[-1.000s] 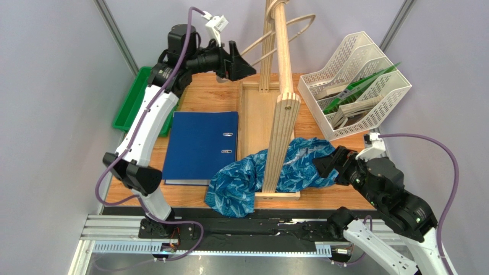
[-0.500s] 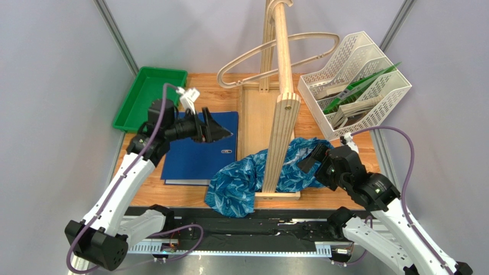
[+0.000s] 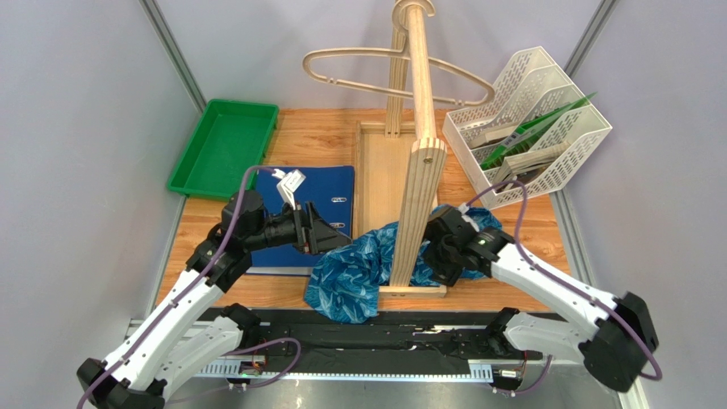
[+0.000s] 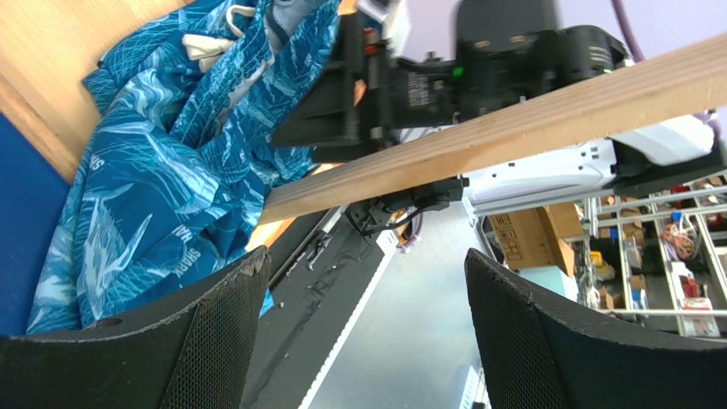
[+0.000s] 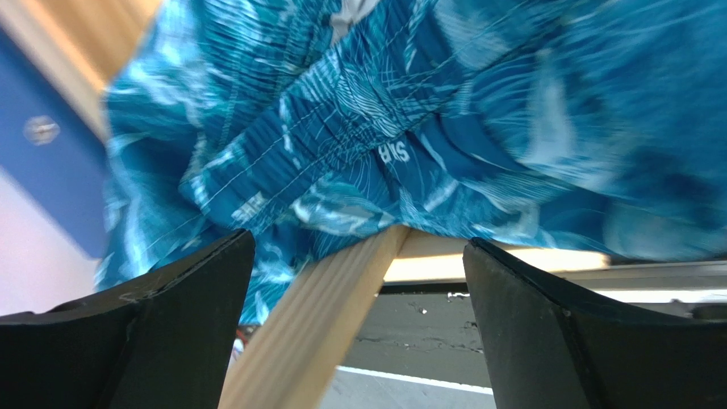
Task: Remove the shorts from the hanger
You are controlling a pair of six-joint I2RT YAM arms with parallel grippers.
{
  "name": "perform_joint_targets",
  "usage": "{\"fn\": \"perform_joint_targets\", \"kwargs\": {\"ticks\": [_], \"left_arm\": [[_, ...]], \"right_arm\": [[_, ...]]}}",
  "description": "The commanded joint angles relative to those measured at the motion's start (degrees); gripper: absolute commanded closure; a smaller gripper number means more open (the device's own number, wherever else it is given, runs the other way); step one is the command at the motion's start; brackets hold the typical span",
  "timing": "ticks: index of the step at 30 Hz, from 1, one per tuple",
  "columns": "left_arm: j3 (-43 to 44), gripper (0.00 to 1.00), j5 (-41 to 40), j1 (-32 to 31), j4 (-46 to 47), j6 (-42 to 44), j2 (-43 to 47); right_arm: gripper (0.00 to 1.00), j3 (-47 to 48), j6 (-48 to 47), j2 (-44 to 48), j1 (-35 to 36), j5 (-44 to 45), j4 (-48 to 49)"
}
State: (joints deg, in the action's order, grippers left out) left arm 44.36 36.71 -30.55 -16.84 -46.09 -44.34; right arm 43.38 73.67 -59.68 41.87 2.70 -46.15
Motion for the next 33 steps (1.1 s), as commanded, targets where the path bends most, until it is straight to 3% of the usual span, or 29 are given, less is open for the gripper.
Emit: {"fn": "perform_joint_targets", "kwargs": {"ticks": [1,15,17,20,21,22,24,27,30,31,33], "left_arm": [[-1.55,0.12,-3.04,-0.39,-4.06,-0.50,5.38],[-3.14,0.12,-4.01,-0.39,-14.70,-0.32,16.56],[-3.40,0.12,-4.45,-0.39,-15.24,-0.41,17.53],[-3.75,0.12,-4.28,-0.39,-15.59,-0.76,18.41],[-3.84,0.12,-4.28,-0.39,-15.76,-0.67,18.67],[-3.93,0.11,-4.28,-0.39,-15.94,-0.67,19.02],[-4.02,0.12,-4.45,-0.39,-16.12,-0.76,19.46],[-4.02,0.11,-4.80,-0.39,-16.29,-0.58,19.55],[-4.37,0.11,-4.72,-0.39,-15.60,-0.85,19.38],[-4.54,0.11,-4.46,-0.39,-15.07,-0.94,19.03],[-4.81,0.11,-3.58,-0.31,-13.58,-1.55,18.41]], "right_arm": [[0.02,2.77,6.75,-7.19,2.52,2.31,5.18],[0.03,12.88,6.93,-30.22,2.52,6.35,6.76],[0.09,10.86,7.37,-30.50,2.52,5.74,9.31],[0.29,8.75,6.14,-29.79,2.52,5.74,13.89],[0.37,8.57,5.35,-29.62,2.43,5.83,15.11],[0.53,8.74,4.65,-29.36,2.43,6.00,15.47],[0.62,9.79,1.75,-29.00,2.43,6.26,15.83],[0.66,12.25,-2.72,-27.78,2.17,5.92,16.44],[0.86,15.41,-8.08,-25.24,1.73,5.48,16.53],[1.00,16.12,-9.32,-24.44,1.47,4.95,16.44],[1.00,18.14,-12.56,-21.90,0.59,3.99,16.18]]}}
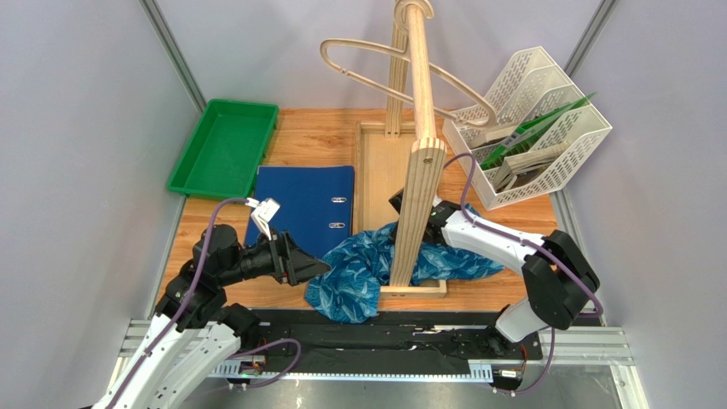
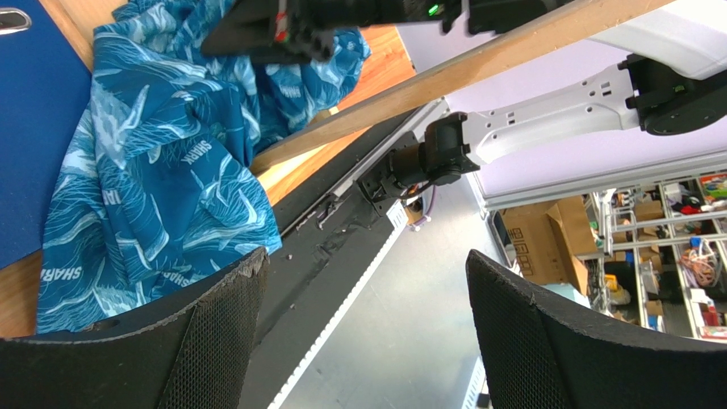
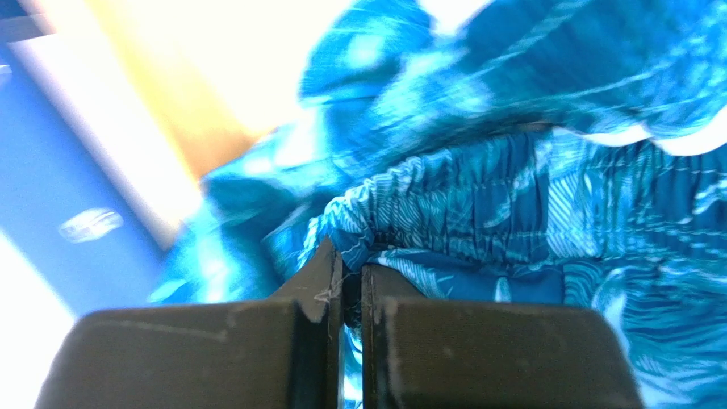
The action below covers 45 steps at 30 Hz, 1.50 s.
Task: Remove the shorts from the hanger
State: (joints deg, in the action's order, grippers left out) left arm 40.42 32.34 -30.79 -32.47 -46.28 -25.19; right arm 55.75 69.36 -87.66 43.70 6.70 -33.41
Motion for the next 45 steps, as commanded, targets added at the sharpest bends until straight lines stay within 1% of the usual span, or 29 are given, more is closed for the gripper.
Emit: {"fn": "perform_joint_targets", "kwargs": {"ticks": [1,4,6,7,9,10,12,13,16,18,19,22,23,27,28,30,31,32,34,37,40,42,44,45], "left_arm": [[-0.79,0.11,0.97,-0.15,2.58,-1.53,-0.91],[0.00,0.11,1.41,-0.15,4.16,-1.53,-2.05],[0.62,0.10,1.59,-0.15,5.48,-1.00,-2.93],[1.23,0.10,1.68,-0.15,6.18,-0.83,-4.15],[1.93,0.09,2.11,-0.15,9.07,-0.48,-6.52],[2.29,0.08,2.38,-0.15,10.22,-0.21,-7.50],[3.60,0.08,2.12,-0.15,12.34,0.93,-10.74],[4.22,0.06,0.29,-0.24,12.60,1.71,-11.71],[5.28,0.05,-3.76,-1.64,15.49,5.04,-13.39],[4.93,0.03,-8.94,-3.31,19.18,7.25,-13.22],[4.67,0.03,-11.83,-5.40,21.81,9.17,-13.22],[3.35,0.03,-17.20,-9.19,25.78,12.87,-14.00],[2.82,0.02,-18.18,-10.07,28.40,13.41,-15.05],[2.90,0.02,-21.08,-13.33,32.20,15.78,-20.06],[3.08,0.01,-22.22,-14.81,34.64,16.48,-21.20],[4.48,0.01,-25.37,-16.58,34.32,18.84,-24.72],[4.92,0.01,-29.48,-17.20,34.23,19.64,-25.69],[5.10,0.01,-31.35,-18.42,34.31,20.00,-27.26],[4.75,0.01,-34.16,-19.05,37.19,20.35,-28.59],[3.61,0.01,-35.93,-20.19,42.29,20.35,-31.14],[2.99,0.01,-37.69,-20.54,45.64,19.57,-34.04],[3.78,0.01,-38.83,-20.45,45.65,18.17,-36.15],[5.18,0.07,-41.55,-20.45,43.81,17.37,-37.90],[5.71,0.14,-42.44,-20.45,42.76,17.02,-38.18]], "right_arm": [[1.00,6.30,-9.06,7.05,-1.51,-0.63,3.52],[1.00,7.53,-12.05,10.66,-2.39,-3.44,5.19],[1.00,7.45,-12.50,12.33,-3.70,-8.52,7.64],[1.00,7.27,-12.41,13.55,-4.23,-12.55,8.79],[1.00,7.45,-12.23,14.27,-5.64,-16.87,12.12],[1.00,8.40,-12.15,14.27,-6.08,-21.24,12.92],[1.00,10.08,-11.88,14.01,-6.70,-24.88,13.72],[1.00,12.00,-11.19,13.40,-6.88,-27.85,13.63],[1.00,14.47,-9.34,12.69,-7.05,-32.52,14.16],[1.00,16.58,-6.62,12.25,-7.05,-34.20,15.29],[1.00,17.81,-4.69,12.16,-7.14,-35.34,16.00],[1.00,19.31,-2.48,12.42,-7.23,-35.18,16.09],[1.00,19.66,-1.78,12.68,-7.23,-34.83,16.09],[1.00,20.54,2.34,13.48,-7.23,-33.42,16.09],[1.00,20.63,2.79,13.65,-7.23,-33.42,16.09],[1.00,20.63,4.28,14.00,-7.32,-33.42,16.71],[1.00,20.63,4.64,14.18,-7.23,-33.42,16.80],[1.00,20.63,5.08,14.27,-7.23,-33.33,17.06],[1.00,20.37,6.83,14.97,-7.32,-32.98,17.67],[1.00,19.40,9.99,15.67,-7.23,-32.63,18.81],[1.00,18.18,12.72,16.38,-7.23,-31.92,20.30],[1.00,17.91,13.60,16.73,-7.23,-32.10,20.93],[1.00,17.21,13.78,17.61,-7.23,-32.01,21.19],[1.00,16.77,13.61,17.96,-7.23,-31.66,21.19]]}}
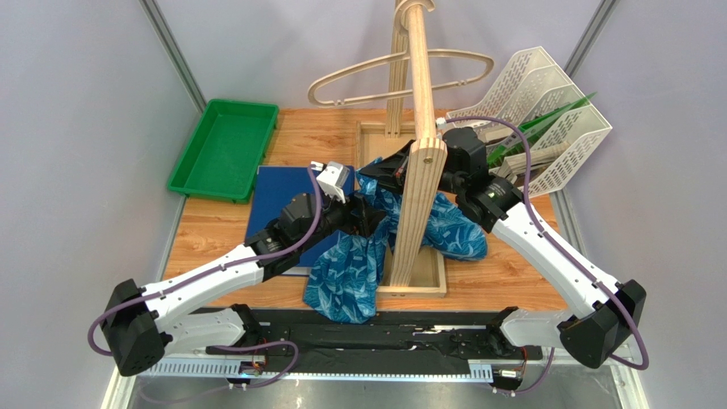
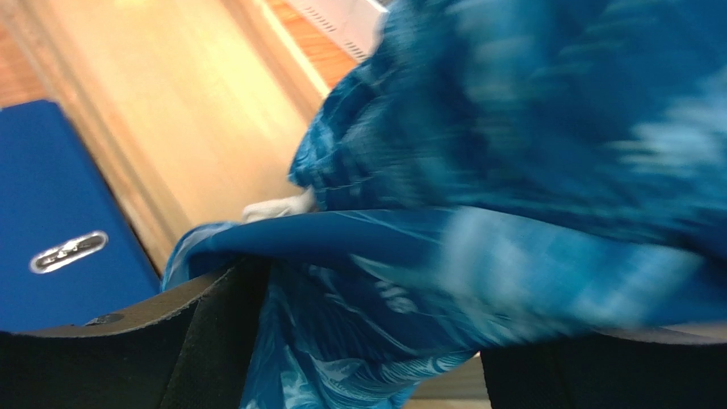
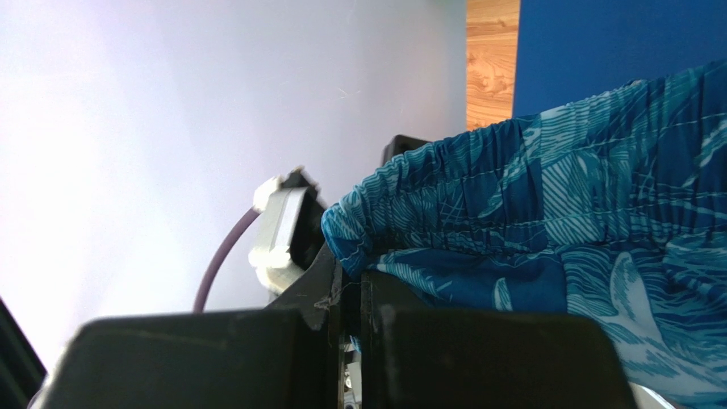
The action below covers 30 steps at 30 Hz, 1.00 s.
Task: Remove the shorts from the hanger
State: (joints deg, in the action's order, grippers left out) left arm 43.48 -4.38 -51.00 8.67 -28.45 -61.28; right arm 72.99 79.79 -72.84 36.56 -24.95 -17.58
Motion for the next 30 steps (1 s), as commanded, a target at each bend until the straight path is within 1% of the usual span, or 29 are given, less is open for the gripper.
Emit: {"fn": "perform_joint_targets", "kwargs": {"ticks": [1,3,4,5,6,7,8,9,10,11,12,13,15,16,17,18,20,21,22,23,24,25,26,27,28,30], "left_arm": [[3.79,0.41,-7.38,-0.32,-0.73,-0.91,-2.27],[4.33,0.72,-8.71,-0.24,-2.86,-1.96,-1.75],[4.33,0.80,-8.45,-0.24,-3.39,-1.96,-0.35],[4.07,0.83,-7.67,-0.32,-3.39,-1.88,0.53],[4.06,0.93,-6.88,-0.24,-3.48,-1.79,1.67],[4.24,0.97,-6.87,-0.32,-5.22,-1.87,4.04],[5.02,1.00,-7.04,-0.15,-6.63,-2.22,5.45],[5.64,1.00,-8.17,-0.06,-10.73,-2.49,6.77],[6.86,1.00,-8.53,0.72,-12.78,-2.66,9.48],[7.57,1.00,-8.54,1.51,-14.62,-3.28,10.73],[8.36,1.00,-8.19,2.48,-16.56,-3.54,11.87],[10.20,1.00,-6.88,3.79,-20.84,-3.81,13.88],[11.88,1.00,-4.42,7.48,-26.04,-4.07,15.30],[13.63,1.00,-3.54,8.72,-27.55,-4.25,16.27],[14.51,1.00,-2.40,11.16,-28.87,-4.60,16.71],[15.22,1.00,1.36,12.23,-30.27,-4.60,16.80],[16.19,1.00,5.59,13.29,-29.15,-4.43,16.63],[16.37,1.00,9.88,13.30,-26.71,-4.42,16.11],[16.89,1.00,12.44,13.39,-25.47,-4.95,13.92],[17.24,1.00,17.43,13.39,-22.93,-6.60,12.25],[17.60,1.00,20.44,13.30,-21.34,-7.75,10.41],[18.21,1.00,23.16,13.30,-19.50,-8.90,6.47],[18.21,1.00,25.80,13.12,-17.30,-12.21,4.52],[18.21,1.00,29.05,11.82,-12.76,-13.73,1.02],[18.48,1.00,29.51,10.85,-10.88,-15.31,-0.50],[19.35,1.00,28.39,8.13,-9.02,-15.06,-4.27]], "right_arm": [[1.00,-0.83,3.01,3.75,-0.08,-0.01,5.28],[1.00,-2.15,1.78,4.63,-0.26,0.51,5.02],[1.00,-2.50,1.25,4.90,-0.34,0.69,4.41],[0.93,-3.72,0.55,5.51,-0.61,0.69,4.05],[0.87,-4.17,-1.02,5.78,-0.87,0.17,3.79],[0.81,-4.78,-1.91,6.21,-1.66,-0.10,3.44],[0.68,-5.22,-3.31,6.57,-2.10,-0.36,3.17],[0.61,-6.01,-6.02,7.61,-2.54,-0.45,2.82],[0.54,-6.28,-7.35,8.32,-3.41,-0.19,0.73],[0.39,-6.46,-8.50,8.85,-4.03,0.16,-0.60],[0.33,-6.89,-9.47,10.59,-4.47,1.21,-1.74],[0.29,-7.68,-11.30,11.48,-5.78,1.74,-3.32],[0.21,-8.83,-12.46,14.29,-7.02,2.89,-4.82],[0.21,-10.14,-13.25,15.43,-8.85,3.06,-5.61],[0.17,-10.67,-13.78,16.23,-9.74,3.15,-6.14],[0.15,-11.02,-14.30,17.89,-11.40,3.15,-6.93],[0.15,-12.08,-16.15,19.22,-12.91,3.24,-9.13],[0.15,-12.52,-16.68,19.92,-13.87,3.33,-9.83],[0.15,-13.13,-17.64,20.71,-14.40,3.24,-10.53],[0.16,-13.57,-17.91,21.07,-14.58,3.15,-10.72],[0.16,-13.93,-18.09,21.33,-14.76,2.89,-10.89],[0.16,-14.19,-18.26,21.68,-14.85,2.54,-11.07],[0.16,-14.98,-18.61,21.77,-14.85,1.93,-11.24],[0.17,-15.33,-18.70,21.86,-14.93,1.84,-11.51],[0.17,-15.77,-18.97,22.12,-15.02,1.66,-11.77],[0.17,-16.82,-19.76,23.00,-15.20,1.66,-12.82]]}}
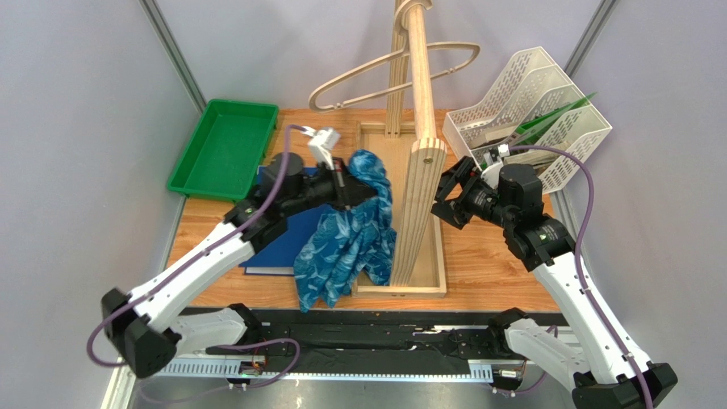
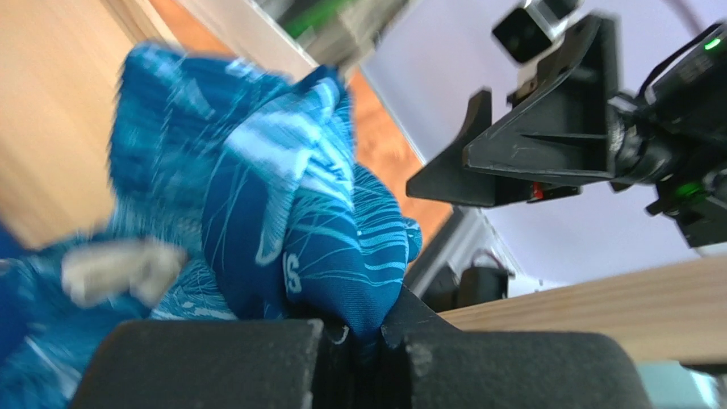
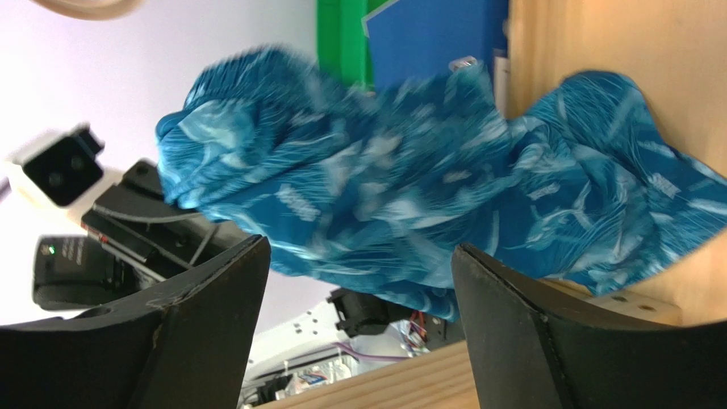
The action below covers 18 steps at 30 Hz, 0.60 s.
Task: Remove the shorts from the hanger
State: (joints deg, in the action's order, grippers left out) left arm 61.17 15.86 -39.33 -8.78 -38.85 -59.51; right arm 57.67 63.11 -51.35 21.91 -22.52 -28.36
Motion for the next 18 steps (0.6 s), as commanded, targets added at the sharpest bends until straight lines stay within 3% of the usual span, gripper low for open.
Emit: {"fn": "perform_joint_targets", "kwargs": {"ticks": [1,8,11,15,18], "left_arm": [[3.15,1.00,7.61,-5.82,8.42,-4.13,-7.19],[-0.77,0.99,1.73,-7.51,7.73,-5.89,-12.20],[-0.35,0.79,-0.30,-7.43,-0.52,-3.35,-15.36],[-2.54,0.18,-2.14,-8.13,-5.45,-0.27,-16.00],[-5.52,0.06,-3.47,-8.66,-6.69,-0.61,-13.80]], "right_arm": [[0.17,-1.86,-3.34,1.95,-0.73,-0.77,-2.40],[0.18,-7.56,-4.93,6.70,-3.28,-0.33,-5.04],[0.18,-10.20,-4.84,7.67,-3.63,-0.59,-5.04],[0.18,-11.79,-5.19,7.93,-3.72,-1.29,-4.95],[0.18,-12.58,-5.45,8.37,-3.89,-1.21,-4.95]]}}
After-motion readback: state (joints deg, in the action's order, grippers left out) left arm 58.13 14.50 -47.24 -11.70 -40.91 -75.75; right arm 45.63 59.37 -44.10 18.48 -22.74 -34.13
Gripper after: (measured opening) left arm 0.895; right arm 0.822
